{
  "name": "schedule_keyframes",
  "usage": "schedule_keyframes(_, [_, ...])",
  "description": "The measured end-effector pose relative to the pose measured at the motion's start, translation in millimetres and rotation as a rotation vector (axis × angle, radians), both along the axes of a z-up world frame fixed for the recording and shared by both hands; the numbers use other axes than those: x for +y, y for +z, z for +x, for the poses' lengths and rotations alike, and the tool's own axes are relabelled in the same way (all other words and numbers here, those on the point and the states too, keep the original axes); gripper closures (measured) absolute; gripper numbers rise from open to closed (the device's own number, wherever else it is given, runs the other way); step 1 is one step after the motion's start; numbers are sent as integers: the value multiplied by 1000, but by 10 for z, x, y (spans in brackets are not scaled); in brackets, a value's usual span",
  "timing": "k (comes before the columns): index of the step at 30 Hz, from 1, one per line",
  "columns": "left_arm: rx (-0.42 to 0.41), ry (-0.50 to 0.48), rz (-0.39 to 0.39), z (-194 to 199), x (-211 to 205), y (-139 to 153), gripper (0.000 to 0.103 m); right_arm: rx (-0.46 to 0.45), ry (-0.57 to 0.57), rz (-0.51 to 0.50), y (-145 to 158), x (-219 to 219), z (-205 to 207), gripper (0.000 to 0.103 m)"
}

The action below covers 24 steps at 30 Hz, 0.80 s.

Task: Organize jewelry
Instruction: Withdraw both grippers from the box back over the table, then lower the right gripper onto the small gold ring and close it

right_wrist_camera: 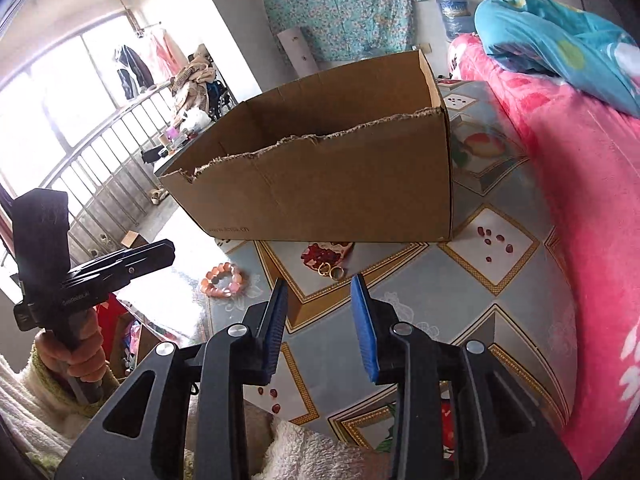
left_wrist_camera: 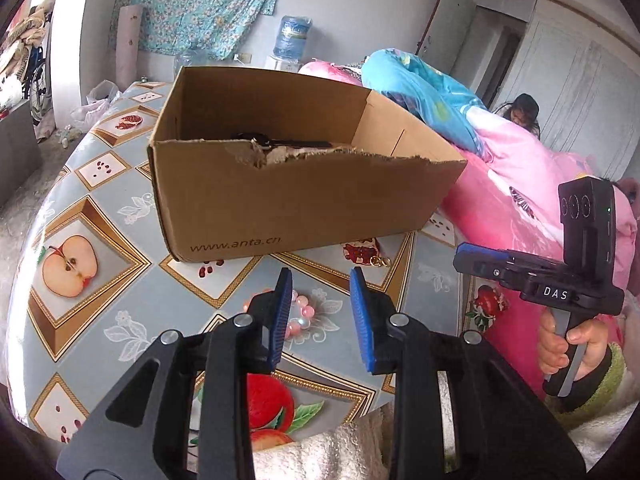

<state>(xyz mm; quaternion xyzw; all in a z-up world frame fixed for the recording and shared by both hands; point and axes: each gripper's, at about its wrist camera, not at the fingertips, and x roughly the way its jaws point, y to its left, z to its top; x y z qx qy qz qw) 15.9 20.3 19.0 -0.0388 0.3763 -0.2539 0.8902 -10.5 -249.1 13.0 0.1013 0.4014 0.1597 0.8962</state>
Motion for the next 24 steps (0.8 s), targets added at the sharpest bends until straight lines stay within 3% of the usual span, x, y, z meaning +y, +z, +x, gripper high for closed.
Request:
schedule_keyframes(2, [-11,0,62,50,-140,-127,75,-9,11,-29,-81,42,71,73])
schedule_keyframes(5, [-4,-38,64,106,-268,-229,75,-31,47,-91,-122,161,166,74])
schedule_keyframes(9, [-46,-89,132,106,-458,-304,75,-45,119,-168,-202,305,300,76])
schedule_keyframes(20, [-30,-131,153,175,-574,-439,75,-25,322,-319,-371,490,515,80])
schedule_keyframes(24, [-24,-137,153,214,-592,-456,75,-20,358,-316,-345,482,536,91])
